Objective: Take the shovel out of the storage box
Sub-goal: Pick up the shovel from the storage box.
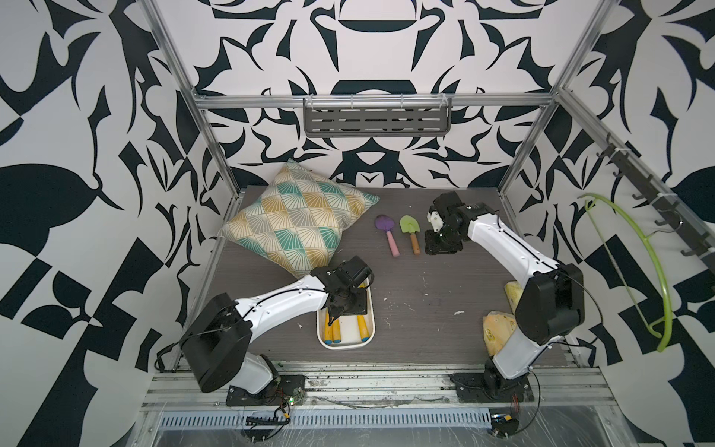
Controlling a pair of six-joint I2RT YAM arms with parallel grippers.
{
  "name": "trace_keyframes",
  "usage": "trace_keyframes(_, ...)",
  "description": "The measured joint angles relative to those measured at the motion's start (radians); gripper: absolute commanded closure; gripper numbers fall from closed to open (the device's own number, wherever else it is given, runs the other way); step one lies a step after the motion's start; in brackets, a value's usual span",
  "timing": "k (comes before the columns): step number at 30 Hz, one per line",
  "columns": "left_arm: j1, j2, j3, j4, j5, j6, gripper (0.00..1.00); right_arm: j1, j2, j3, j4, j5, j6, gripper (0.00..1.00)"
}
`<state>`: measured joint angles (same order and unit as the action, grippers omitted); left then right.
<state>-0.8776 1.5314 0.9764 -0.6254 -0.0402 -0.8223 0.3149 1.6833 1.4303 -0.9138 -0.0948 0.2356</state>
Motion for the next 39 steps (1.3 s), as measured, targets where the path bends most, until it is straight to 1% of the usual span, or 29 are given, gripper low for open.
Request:
trace_keyframes(3, -0.003, 0.055, 0.021, -0.002, -0.017, 0.011, 0.52, 0.0, -0.023, -0.042, 0.005, -0.012, 0.001, 0.62)
trace_keyframes(10, -0.027, 0.156, 0.074, -0.027, -0.04, 0.021, 0.54, 0.0, -0.084, -0.124, 0.029, -0.038, 0.003, 0.62)
trace_keyframes(15, -0.039, 0.209, 0.082, -0.057, -0.061, 0.032, 0.6, 0.0, -0.113, -0.151, 0.036, -0.046, 0.005, 0.62)
trace_keyframes(18, -0.039, 0.21, 0.082, -0.065, -0.076, 0.037, 0.61, 0.0, -0.114, -0.154, 0.044, -0.05, 0.005, 0.62)
trace_keyframes(20, -0.039, 0.21, 0.082, -0.069, -0.085, 0.039, 0.65, 0.0, -0.114, -0.156, 0.048, -0.053, 0.005, 0.62)
trace_keyframes(22, -0.039, 0.213, 0.082, -0.071, -0.092, 0.042, 0.72, 0.0, -0.114, -0.156, 0.053, -0.059, 0.005, 0.62)
trace_keyframes(24, -0.039, 0.217, 0.082, -0.076, -0.097, 0.051, 0.76, 0.0, -0.114, -0.156, 0.056, -0.064, 0.005, 0.63)
trace_keyframes(28, -0.039, 0.217, 0.082, -0.082, -0.099, 0.053, 0.89, 0.0, -0.114, -0.156, 0.063, -0.078, 0.006, 0.63)
trace_keyframes(29, -0.039, 0.216, 0.081, -0.082, -0.1, 0.056, 0.94, 0.0, -0.116, -0.156, 0.066, -0.082, 0.006, 0.63)
trace_keyframes(33, -0.036, 0.199, 0.078, -0.084, -0.099, 0.06, 1.0, 0.0, -0.144, -0.158, 0.087, -0.105, 0.007, 0.63)
trace_keyframes(35, -0.03, 0.184, 0.078, -0.089, -0.099, 0.068, 1.0, 0.0, -0.173, -0.164, 0.107, -0.124, 0.011, 0.63)
trace_keyframes(39, -0.003, 0.136, 0.091, -0.108, -0.101, 0.087, 1.0, 0.0, -0.213, -0.169, 0.145, -0.17, 0.021, 0.59)
